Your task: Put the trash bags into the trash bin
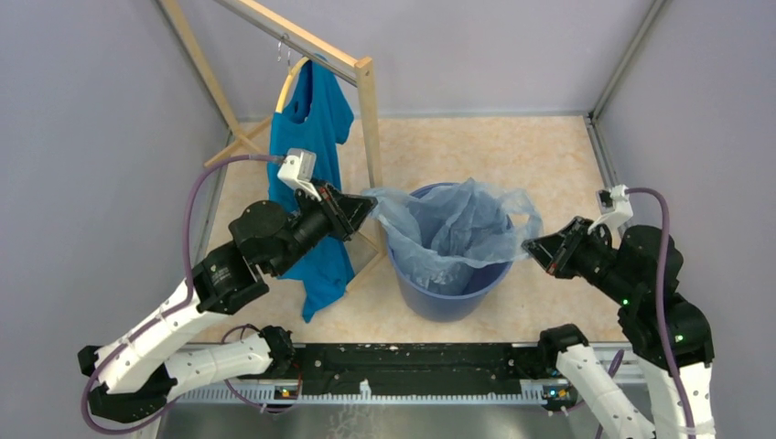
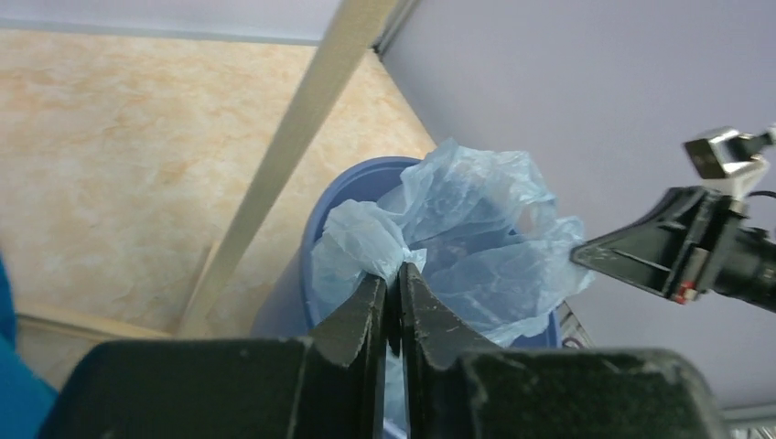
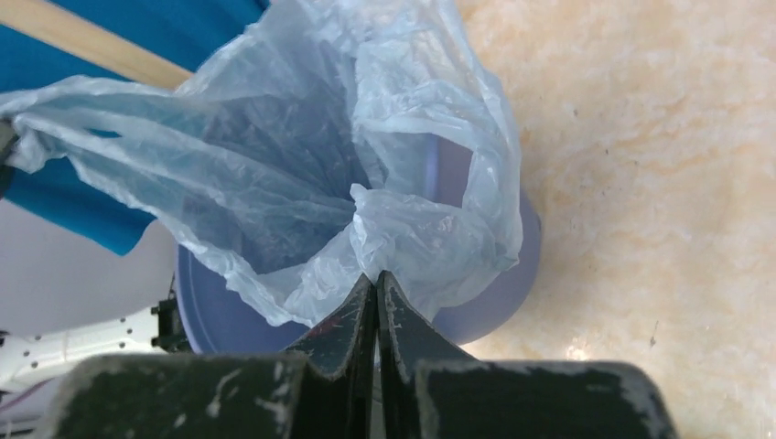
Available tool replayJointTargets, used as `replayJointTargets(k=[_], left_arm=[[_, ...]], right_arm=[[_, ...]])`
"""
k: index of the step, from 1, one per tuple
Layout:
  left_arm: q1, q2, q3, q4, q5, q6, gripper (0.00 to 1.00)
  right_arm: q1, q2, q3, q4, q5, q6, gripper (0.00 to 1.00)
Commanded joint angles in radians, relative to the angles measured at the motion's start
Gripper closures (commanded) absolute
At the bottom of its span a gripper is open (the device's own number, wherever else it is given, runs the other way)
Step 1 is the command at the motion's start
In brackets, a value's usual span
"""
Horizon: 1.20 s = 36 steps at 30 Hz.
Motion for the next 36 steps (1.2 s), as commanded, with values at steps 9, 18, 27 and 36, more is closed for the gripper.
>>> replayJointTargets(k=[9, 18, 27, 36], left_arm=[[-0.001, -0.015, 0.014, -0.145, -0.001, -0.006, 0.18], [-0.001, -0.047, -0.046, -0.121, 0.208, -0.008, 0.01], [-0.001, -0.043, -0.111, -0.028, 0.235, -0.025, 0.04], [-0.001, 0.005, -0.072, -0.028, 0.034, -0.037, 0.32]], right_arm=[[0.010, 0.033, 0.059, 0.069, -0.104, -0.215, 1.00], [0.010, 0.026, 0.056, 0.091, -0.131, -0.222, 1.00], [0.010, 0.010, 0.054, 0.097, -0.147, -0.212, 1.00], [0.010, -0.002, 0.066, 0.063, -0.130, -0.218, 1.00]])
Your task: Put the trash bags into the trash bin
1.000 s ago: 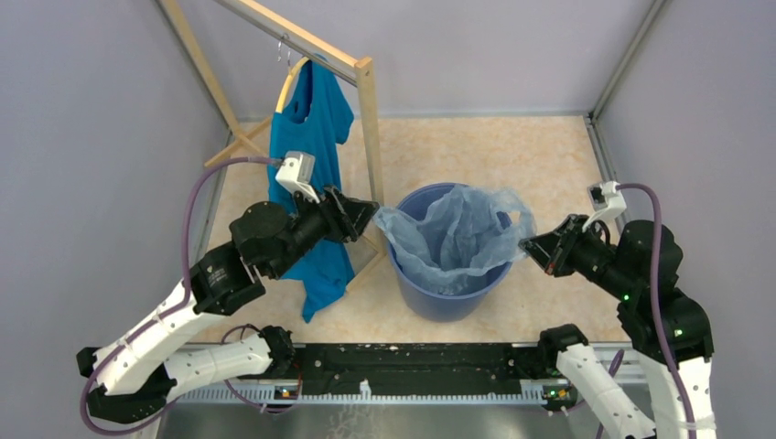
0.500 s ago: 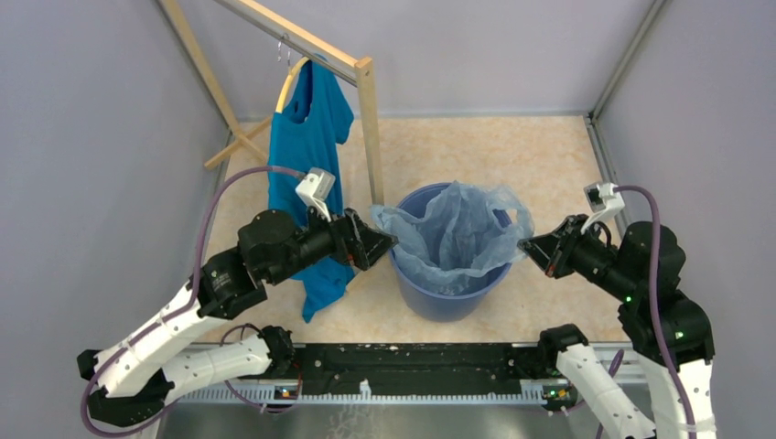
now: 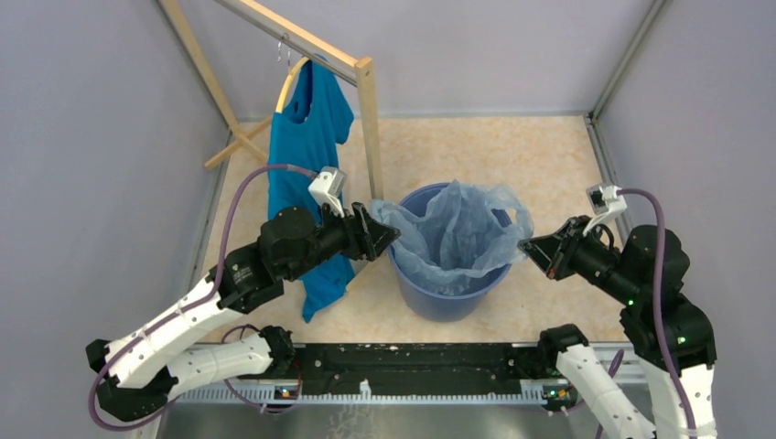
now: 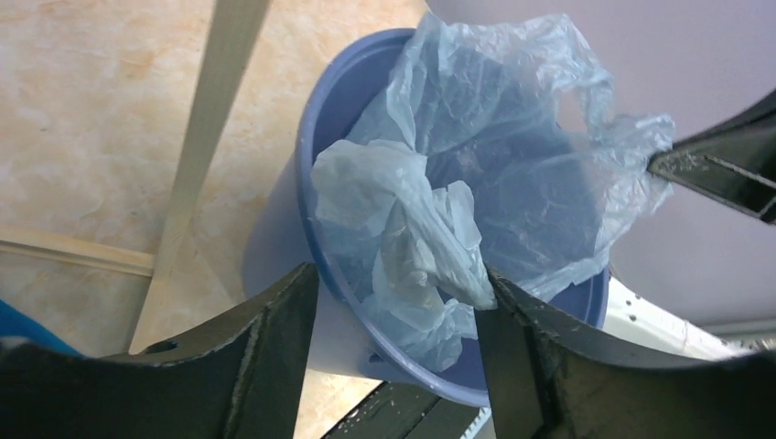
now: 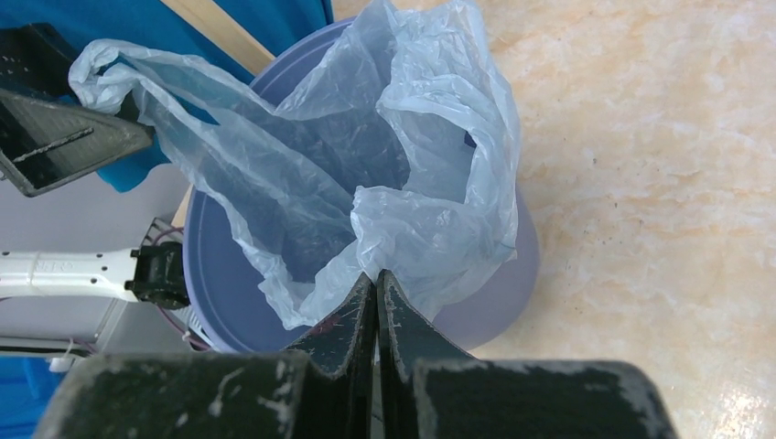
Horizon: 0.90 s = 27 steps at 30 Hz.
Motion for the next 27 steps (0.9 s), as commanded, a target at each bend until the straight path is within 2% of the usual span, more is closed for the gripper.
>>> replayJointTargets(k=[1, 4, 7, 10, 13, 21, 27], left_arm=[[-0.001, -0.004, 0.031, 0.055, -0.105, 0.003, 0.35], [-0.001, 0.003, 0.030, 0.056, -0.110, -0.001, 0.46], [-0.001, -0.001, 0.024, 0.059, -0.110, -0.015, 0.67], [-0.001, -0.020, 0.022, 0.049, -0.113, -0.021, 0.80], [-0.001, -0.052, 0.028, 0.020, -0.125, -0.034, 1.00], [-0.001, -0.145, 0.020, -0.130, -0.100, -0.113, 1.00], [-0.001, -0.211, -0.048, -0.203, -0.032, -0.192, 1.00]], right_arm=[[0.010, -0.019, 0.027, 0.006, 0.001, -0.012, 1.00], [0.010, -0.018, 0.025, 0.004, 0.002, -0.018, 1.00], [0.009, -0.010, 0.034, -0.013, 0.015, -0.034, 1.00], [0.010, -0.001, 0.060, -0.059, 0.055, -0.067, 1.00], [0.010, 0.005, 0.088, -0.102, 0.083, -0.094, 1.00], [0.010, -0.001, 0.104, -0.198, 0.059, -0.141, 1.00], [0.010, -0.011, 0.094, -0.288, 0.054, -0.119, 1.00]])
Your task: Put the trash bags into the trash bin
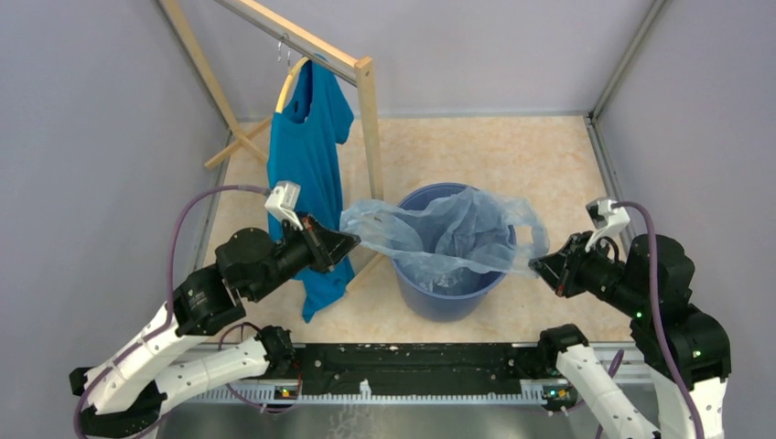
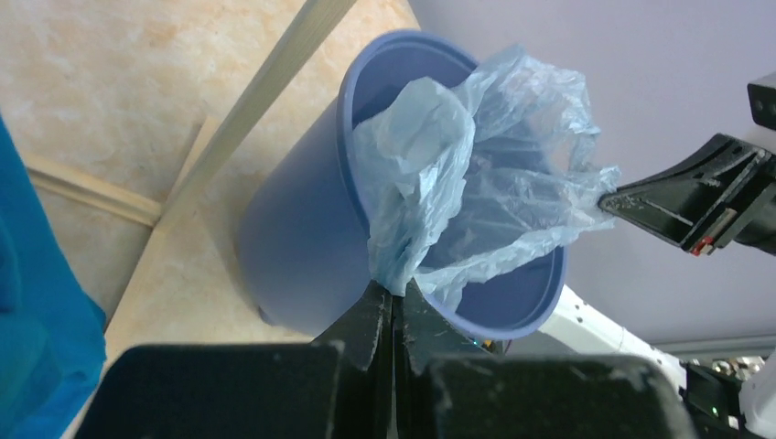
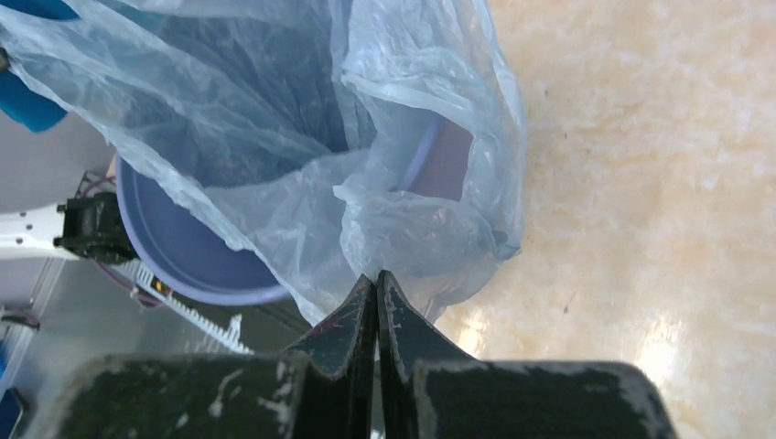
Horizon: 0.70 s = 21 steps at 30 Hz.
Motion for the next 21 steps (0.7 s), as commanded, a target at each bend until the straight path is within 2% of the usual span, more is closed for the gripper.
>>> replayJointTargets(k=[1, 5, 12, 19, 21], left_arm=[[-0.001, -0.043, -0.054, -0.064, 0.072, -0.074, 1.00], [-0.001, -0.070, -0.091, -0.081, 0.104, -0.091, 1.00], [-0.001, -0.092, -0.102, -0.131, 0.157, -0.090, 1.00], [-0.001, -0.152, -0.166, -0.043, 0.327, -0.042, 1.00], [-0.001, -0.176, -0.184, -0.039, 0.338, -0.037, 1.00]], right_arm=[[0.009, -0.012, 0.016, -0.084, -0.004, 0.003, 1.00], [0.010, -0.017, 0.023, -0.156, 0.031, 0.000, 0.99], [0.010, -0.025, -0.008, -0.195, -0.012, 0.054, 0.98], [0.009, -0.039, -0.008, -0.217, -0.059, 0.059, 0.91], [0.010, -0.045, -0.016, -0.222, -0.075, 0.063, 0.91]])
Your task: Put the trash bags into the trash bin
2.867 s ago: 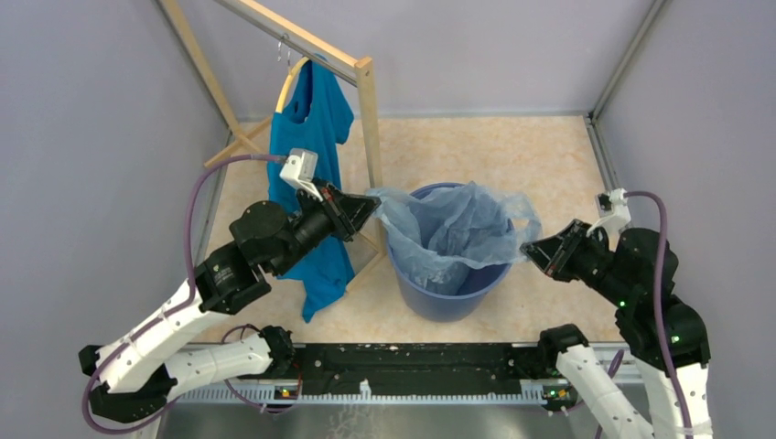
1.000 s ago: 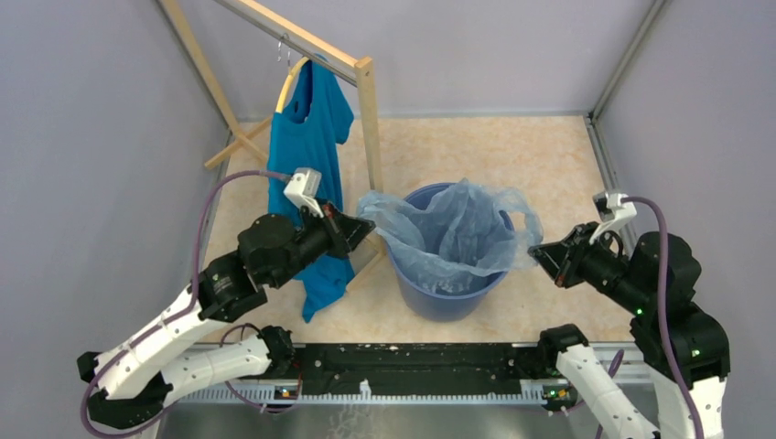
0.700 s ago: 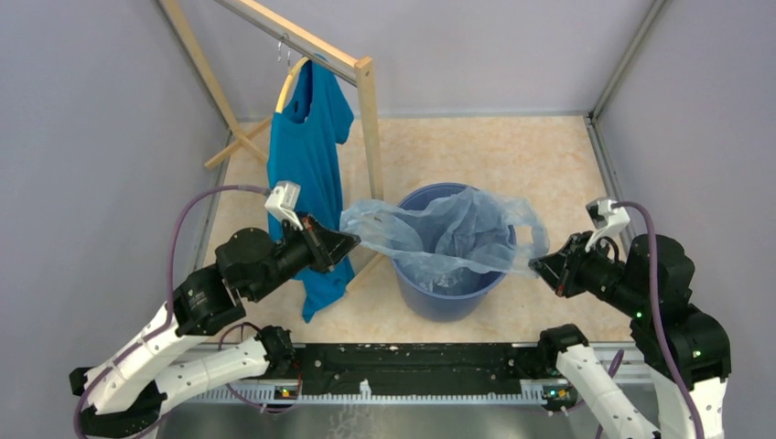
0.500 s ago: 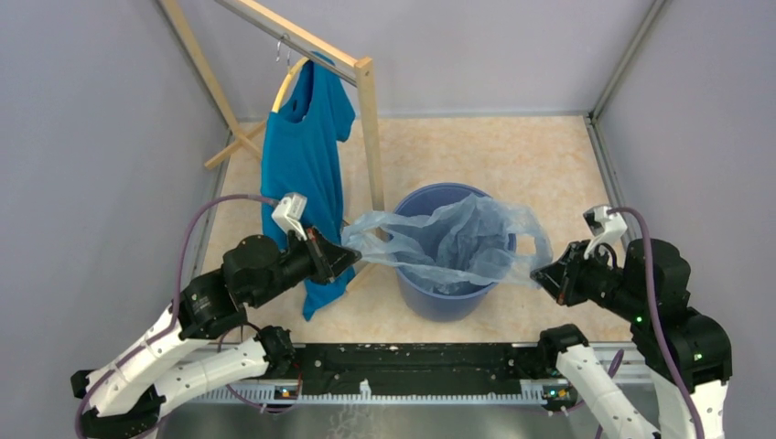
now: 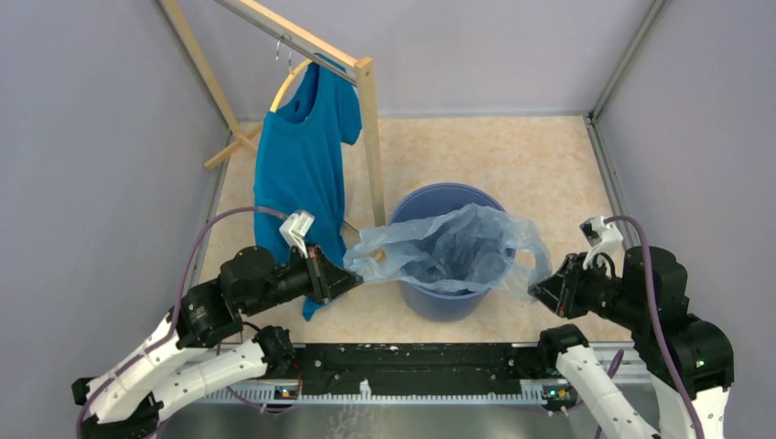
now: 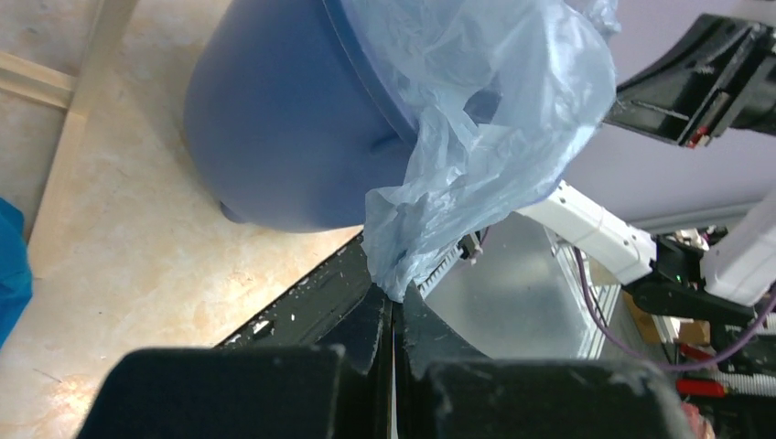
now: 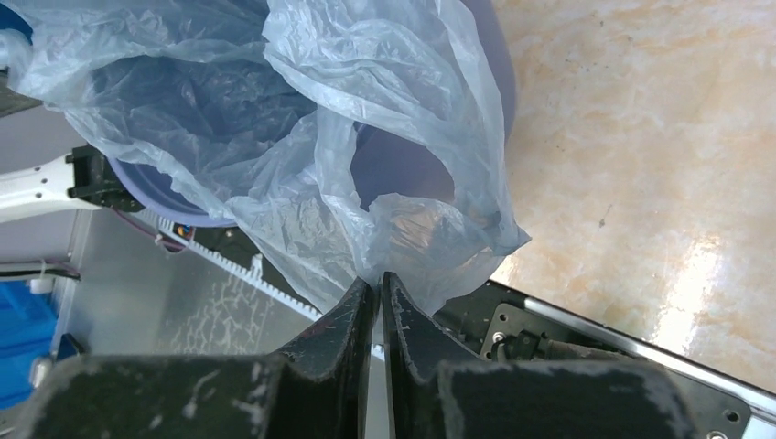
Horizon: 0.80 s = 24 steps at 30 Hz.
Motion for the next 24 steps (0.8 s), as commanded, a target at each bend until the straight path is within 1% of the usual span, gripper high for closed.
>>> replayJointTargets(k=[1, 4, 7, 12, 15, 17, 20, 24], left_arm=[[0.000, -0.052, -0.042, 0.050, 0.093, 0.032, 1.00], [-0.001, -0.077, -0.057, 0.017, 0.061, 0.034, 1.00], [-0.001, -0.086, -0.073, -0.025, 0.019, 0.027, 1.00], [-0.001, -0.051, -0.088, -0.107, -0.059, 0.012, 1.00], [-0.001, -0.001, -0.089, -0.139, -0.093, 0.013, 1.00], [-0.001, 0.041, -0.085, -0.128, -0.095, 0.022, 1.00], [-0.001, 0.089, -0.087, -0.047, -0.075, 0.051, 1.00], [-0.001, 0.121, -0.084, 0.020, -0.030, 0.076, 1.00]], right_arm=[[0.010, -0.019, -0.016, -0.018, -0.046, 0.022, 0.90], [0.010, -0.026, -0.020, -0.030, -0.039, 0.029, 0.90], [0.009, -0.029, -0.016, -0.042, 0.004, 0.046, 0.90], [0.010, -0.050, -0.065, -0.042, 0.084, 0.118, 0.91], [0.010, -0.071, -0.109, -0.002, 0.080, 0.158, 0.90], [0.010, -0.081, -0.129, 0.042, 0.061, 0.182, 0.90], [0.010, -0.087, -0.165, 0.113, 0.046, 0.216, 0.90], [0.010, -0.103, -0.193, 0.153, 0.030, 0.220, 0.90]])
